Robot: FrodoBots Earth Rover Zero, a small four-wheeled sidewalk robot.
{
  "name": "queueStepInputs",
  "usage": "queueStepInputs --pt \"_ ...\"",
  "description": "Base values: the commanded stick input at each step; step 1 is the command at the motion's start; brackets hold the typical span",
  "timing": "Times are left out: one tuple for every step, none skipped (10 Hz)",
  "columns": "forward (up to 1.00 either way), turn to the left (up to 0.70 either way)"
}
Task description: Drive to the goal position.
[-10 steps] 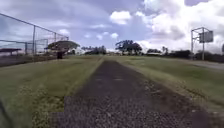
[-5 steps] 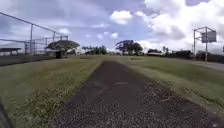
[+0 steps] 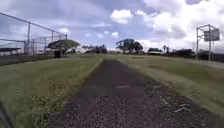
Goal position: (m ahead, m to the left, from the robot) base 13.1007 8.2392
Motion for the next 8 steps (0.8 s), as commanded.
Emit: queueStepInputs --pt "0.7 0.0" --pt "0.7 0.0" --pt "0.7 0.0" --pt "0.7 0.0" --pt "0.7 0.0" --pt "0.7 0.0" --pt "0.7 0.0" --pt "0.7 0.0"
